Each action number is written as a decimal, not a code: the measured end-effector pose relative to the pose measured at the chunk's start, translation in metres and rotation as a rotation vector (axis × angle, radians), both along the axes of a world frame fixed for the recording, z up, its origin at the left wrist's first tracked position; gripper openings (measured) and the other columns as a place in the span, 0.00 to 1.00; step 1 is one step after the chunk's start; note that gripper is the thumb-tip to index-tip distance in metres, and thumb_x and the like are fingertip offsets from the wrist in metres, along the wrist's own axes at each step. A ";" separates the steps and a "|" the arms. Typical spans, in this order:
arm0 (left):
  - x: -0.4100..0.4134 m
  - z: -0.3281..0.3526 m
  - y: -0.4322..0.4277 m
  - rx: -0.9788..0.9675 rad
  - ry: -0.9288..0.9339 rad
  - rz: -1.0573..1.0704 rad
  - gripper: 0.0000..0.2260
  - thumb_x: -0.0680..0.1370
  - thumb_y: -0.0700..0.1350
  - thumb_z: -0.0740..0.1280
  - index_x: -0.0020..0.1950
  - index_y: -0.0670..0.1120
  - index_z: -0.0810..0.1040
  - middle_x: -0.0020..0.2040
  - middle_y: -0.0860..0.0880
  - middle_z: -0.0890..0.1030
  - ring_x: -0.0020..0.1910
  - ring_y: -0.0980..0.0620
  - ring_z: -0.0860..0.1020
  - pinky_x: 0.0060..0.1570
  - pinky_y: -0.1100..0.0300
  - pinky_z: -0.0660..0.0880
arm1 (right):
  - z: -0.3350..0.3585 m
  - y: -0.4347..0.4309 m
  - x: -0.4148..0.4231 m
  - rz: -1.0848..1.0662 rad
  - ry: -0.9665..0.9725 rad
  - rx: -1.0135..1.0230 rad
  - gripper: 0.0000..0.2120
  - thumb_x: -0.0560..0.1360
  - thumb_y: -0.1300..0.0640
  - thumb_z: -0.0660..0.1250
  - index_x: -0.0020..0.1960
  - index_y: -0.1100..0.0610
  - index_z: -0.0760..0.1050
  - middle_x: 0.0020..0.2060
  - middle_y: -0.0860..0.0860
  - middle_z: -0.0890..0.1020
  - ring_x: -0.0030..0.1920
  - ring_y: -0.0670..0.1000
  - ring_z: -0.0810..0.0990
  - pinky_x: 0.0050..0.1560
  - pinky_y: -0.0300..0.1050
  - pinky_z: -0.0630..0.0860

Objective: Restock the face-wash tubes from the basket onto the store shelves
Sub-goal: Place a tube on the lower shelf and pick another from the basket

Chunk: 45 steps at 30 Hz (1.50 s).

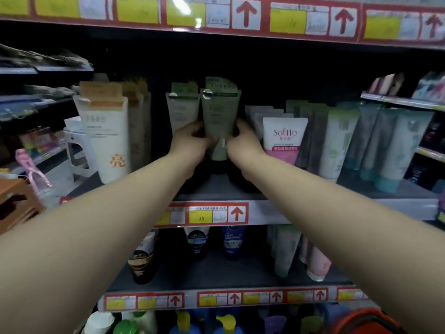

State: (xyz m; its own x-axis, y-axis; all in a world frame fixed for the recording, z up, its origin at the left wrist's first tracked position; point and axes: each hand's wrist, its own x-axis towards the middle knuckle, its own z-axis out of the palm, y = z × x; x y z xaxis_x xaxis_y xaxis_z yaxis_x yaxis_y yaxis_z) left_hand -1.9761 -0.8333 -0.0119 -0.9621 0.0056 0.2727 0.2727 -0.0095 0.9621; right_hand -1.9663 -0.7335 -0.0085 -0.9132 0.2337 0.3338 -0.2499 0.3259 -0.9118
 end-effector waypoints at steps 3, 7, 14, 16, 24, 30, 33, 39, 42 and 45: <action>-0.009 -0.003 0.008 -0.011 -0.004 -0.010 0.19 0.75 0.34 0.68 0.65 0.44 0.76 0.56 0.47 0.80 0.51 0.52 0.79 0.51 0.58 0.77 | -0.001 0.003 -0.007 -0.031 -0.010 -0.043 0.16 0.78 0.67 0.59 0.64 0.60 0.72 0.58 0.58 0.79 0.57 0.54 0.77 0.54 0.41 0.71; -0.014 -0.014 0.013 -0.037 -0.025 -0.018 0.20 0.76 0.37 0.68 0.68 0.45 0.73 0.60 0.45 0.79 0.53 0.51 0.78 0.58 0.54 0.77 | -0.009 0.002 -0.014 -0.105 -0.041 -0.015 0.15 0.78 0.64 0.60 0.63 0.59 0.73 0.59 0.57 0.79 0.59 0.56 0.77 0.58 0.44 0.72; -0.019 -0.020 0.007 -0.125 -0.054 -0.020 0.24 0.75 0.42 0.70 0.71 0.46 0.70 0.66 0.47 0.76 0.62 0.49 0.76 0.63 0.52 0.73 | -0.017 -0.008 -0.017 -0.192 -0.201 0.070 0.17 0.77 0.60 0.62 0.65 0.61 0.67 0.61 0.59 0.76 0.62 0.59 0.75 0.63 0.52 0.72; -0.014 -0.020 0.005 -0.189 -0.050 -0.038 0.23 0.76 0.42 0.69 0.71 0.46 0.71 0.65 0.47 0.77 0.61 0.49 0.76 0.63 0.53 0.73 | -0.015 -0.010 -0.014 -0.203 -0.250 0.076 0.18 0.76 0.61 0.62 0.65 0.63 0.65 0.62 0.60 0.75 0.62 0.60 0.75 0.64 0.53 0.71; 0.033 -0.001 -0.015 -0.436 -0.023 -0.069 0.24 0.77 0.36 0.65 0.73 0.44 0.66 0.63 0.49 0.75 0.55 0.55 0.74 0.45 0.72 0.70 | -0.005 -0.014 0.022 -0.136 -0.266 0.254 0.21 0.76 0.62 0.62 0.67 0.65 0.62 0.63 0.61 0.72 0.63 0.60 0.73 0.62 0.51 0.72; 0.077 0.009 -0.030 -0.893 0.192 -0.013 0.27 0.76 0.31 0.58 0.74 0.47 0.64 0.71 0.46 0.70 0.71 0.48 0.67 0.60 0.65 0.64 | -0.004 -0.004 0.080 -0.114 -0.151 0.582 0.22 0.73 0.63 0.62 0.66 0.61 0.64 0.61 0.60 0.74 0.60 0.61 0.74 0.51 0.46 0.70; 0.101 0.004 -0.030 -1.109 0.240 0.041 0.29 0.76 0.33 0.58 0.76 0.50 0.60 0.74 0.47 0.65 0.72 0.47 0.65 0.65 0.59 0.66 | -0.011 0.008 0.114 -0.069 -0.109 0.797 0.25 0.73 0.65 0.59 0.69 0.61 0.62 0.62 0.61 0.71 0.62 0.62 0.70 0.52 0.48 0.69; 0.143 -0.033 -0.010 -1.265 0.280 0.075 0.30 0.74 0.35 0.60 0.76 0.48 0.61 0.73 0.44 0.65 0.71 0.44 0.66 0.68 0.52 0.66 | -0.045 0.035 0.161 -0.027 -0.051 0.951 0.26 0.73 0.65 0.61 0.70 0.61 0.62 0.66 0.59 0.68 0.66 0.60 0.66 0.62 0.52 0.69; 0.155 -0.057 0.009 -1.298 0.302 0.042 0.30 0.72 0.35 0.62 0.75 0.45 0.63 0.72 0.43 0.65 0.70 0.42 0.65 0.68 0.51 0.65 | -0.066 0.055 0.178 -0.013 -0.049 0.974 0.26 0.73 0.64 0.60 0.71 0.61 0.61 0.68 0.59 0.67 0.68 0.59 0.64 0.62 0.52 0.68; 0.167 -0.082 0.036 -1.328 0.334 0.011 0.29 0.72 0.37 0.63 0.74 0.45 0.64 0.73 0.41 0.63 0.72 0.41 0.62 0.70 0.50 0.63 | -0.094 0.083 0.194 -0.029 -0.088 0.975 0.27 0.73 0.62 0.62 0.71 0.60 0.62 0.66 0.60 0.68 0.66 0.61 0.65 0.62 0.53 0.70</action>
